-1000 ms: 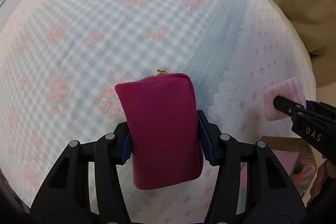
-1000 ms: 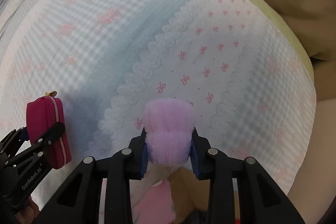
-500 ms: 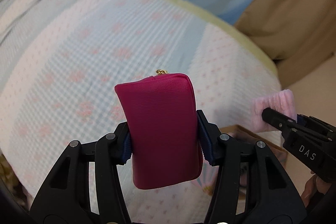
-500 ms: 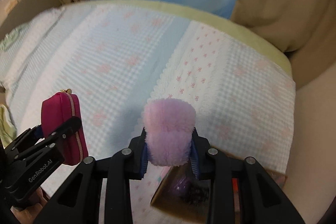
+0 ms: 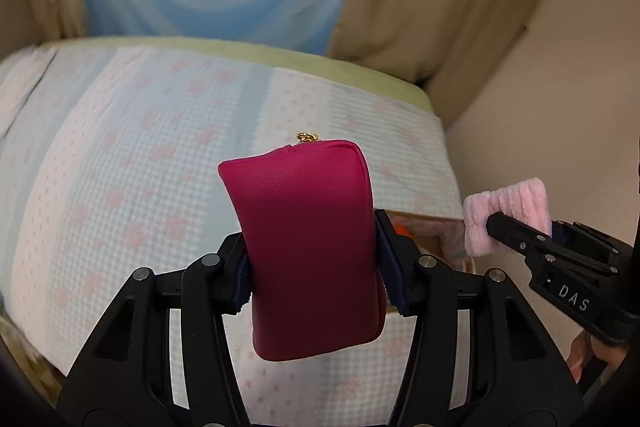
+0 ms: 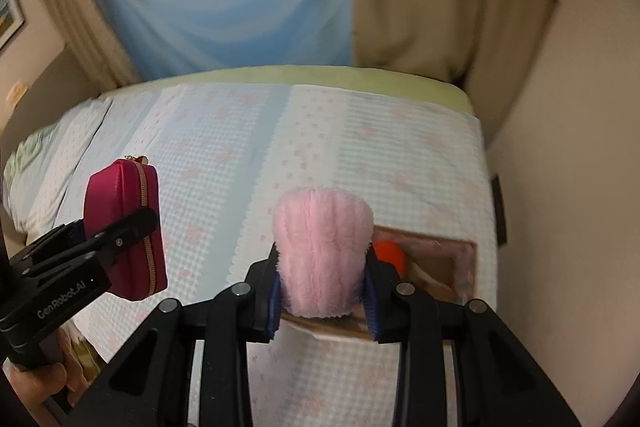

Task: Organize soft objects
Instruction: 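Lift the pouch and pink tie and carry both over the box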

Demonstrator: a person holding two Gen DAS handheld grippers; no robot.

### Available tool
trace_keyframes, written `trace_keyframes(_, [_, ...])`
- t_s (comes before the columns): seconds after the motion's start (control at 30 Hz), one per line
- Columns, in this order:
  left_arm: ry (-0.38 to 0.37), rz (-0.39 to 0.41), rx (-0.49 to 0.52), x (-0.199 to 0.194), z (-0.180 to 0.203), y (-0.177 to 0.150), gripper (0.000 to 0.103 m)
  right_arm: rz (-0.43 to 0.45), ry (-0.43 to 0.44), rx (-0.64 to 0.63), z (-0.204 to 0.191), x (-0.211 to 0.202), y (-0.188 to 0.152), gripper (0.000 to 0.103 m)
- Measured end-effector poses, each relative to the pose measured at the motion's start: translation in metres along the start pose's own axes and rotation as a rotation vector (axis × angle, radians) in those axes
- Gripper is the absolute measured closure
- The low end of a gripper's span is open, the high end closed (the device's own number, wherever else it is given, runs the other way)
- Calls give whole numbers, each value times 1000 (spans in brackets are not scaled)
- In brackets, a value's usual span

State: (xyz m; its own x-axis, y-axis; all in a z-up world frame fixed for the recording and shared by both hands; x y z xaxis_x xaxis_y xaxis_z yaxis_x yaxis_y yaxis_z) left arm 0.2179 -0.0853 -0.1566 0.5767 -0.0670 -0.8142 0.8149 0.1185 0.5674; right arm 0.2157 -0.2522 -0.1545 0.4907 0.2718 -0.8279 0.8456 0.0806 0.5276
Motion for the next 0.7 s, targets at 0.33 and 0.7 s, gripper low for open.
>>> trace_keyframes(0.33, [-115,-63,183,2,94,-19,54,35,-95,180,71,-41,-35,73])
trace_keyframes(0.7, [-138,-169,349,57,150,-29,54,-16,-129,301,129,-15,-46,73])
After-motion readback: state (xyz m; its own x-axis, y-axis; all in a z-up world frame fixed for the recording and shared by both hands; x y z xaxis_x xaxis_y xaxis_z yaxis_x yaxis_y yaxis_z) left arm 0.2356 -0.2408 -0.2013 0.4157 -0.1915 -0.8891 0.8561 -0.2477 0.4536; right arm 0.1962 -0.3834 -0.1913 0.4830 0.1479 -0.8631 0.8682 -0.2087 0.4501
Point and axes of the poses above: each gripper's, at about its wrist camera, not at the fingertips, and x roughly the way its jaws point, z to its right, y to its top, the point moved 7 cm from there along x, roughly the way its jaws point, and after that the axes turned 8 degrees about y, right-handed, at the moved point
